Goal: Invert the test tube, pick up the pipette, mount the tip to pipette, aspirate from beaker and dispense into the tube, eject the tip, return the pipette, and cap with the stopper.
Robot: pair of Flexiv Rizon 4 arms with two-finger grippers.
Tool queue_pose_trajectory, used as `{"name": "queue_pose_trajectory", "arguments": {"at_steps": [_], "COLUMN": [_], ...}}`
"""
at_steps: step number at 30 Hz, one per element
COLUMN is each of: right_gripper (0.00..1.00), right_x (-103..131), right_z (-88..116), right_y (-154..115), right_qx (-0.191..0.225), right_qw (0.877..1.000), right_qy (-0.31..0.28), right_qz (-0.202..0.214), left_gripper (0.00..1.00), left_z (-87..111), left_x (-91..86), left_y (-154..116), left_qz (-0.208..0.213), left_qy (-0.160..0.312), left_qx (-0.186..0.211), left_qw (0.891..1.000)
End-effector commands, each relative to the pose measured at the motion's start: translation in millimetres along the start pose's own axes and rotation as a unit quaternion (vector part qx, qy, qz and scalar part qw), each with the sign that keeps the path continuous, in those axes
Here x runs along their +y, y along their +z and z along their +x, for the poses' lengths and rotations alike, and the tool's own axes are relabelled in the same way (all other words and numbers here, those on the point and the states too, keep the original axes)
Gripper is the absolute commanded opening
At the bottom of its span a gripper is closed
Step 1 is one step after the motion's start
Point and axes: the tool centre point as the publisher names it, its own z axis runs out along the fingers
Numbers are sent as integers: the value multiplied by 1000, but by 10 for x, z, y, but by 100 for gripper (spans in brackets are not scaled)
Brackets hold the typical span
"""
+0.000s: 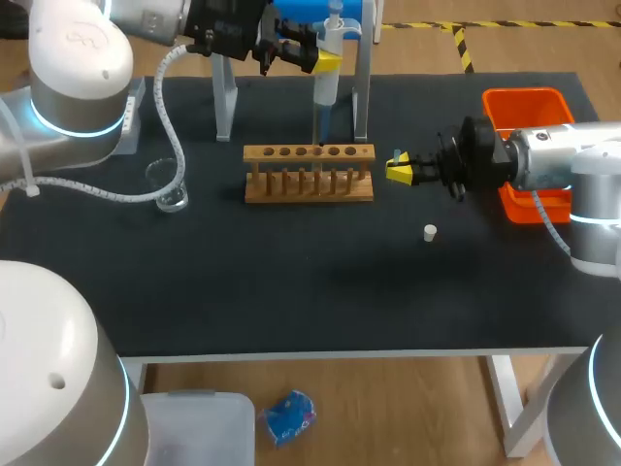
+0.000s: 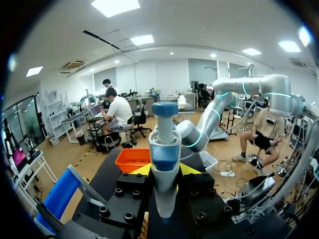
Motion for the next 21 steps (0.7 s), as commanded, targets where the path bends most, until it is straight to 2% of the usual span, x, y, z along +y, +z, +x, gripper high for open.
{"name": "queue_pose_trajectory", "arguments": {"at_steps": [1,8,10,17,21], "right_gripper": [0,0,0,0,0], "right_x": [5,13,29,31,9], "right_z": [8,9,9,-51,-123], "right_y": [-7,13,105,367,526], "right_qx": [0,0,1,4,-1], "right_qw": [1000,1000,998,992,990], "right_qy": [0,-2,-38,-98,-117], "right_qz": [1,6,45,78,82], "left_gripper": [0,0,0,0,0], "left_z": [5,5,5,5,5], "left_x": [-4,-4,-4,-4,-4], "left_y": [-13,-13,-13,-13,-13], "left_qz": [0,0,0,0,0], "left_qy": [0,0,0,0,0], "left_qx": [0,0,0,0,0], "left_qw": [1000,1000,1000,1000,1000]}}
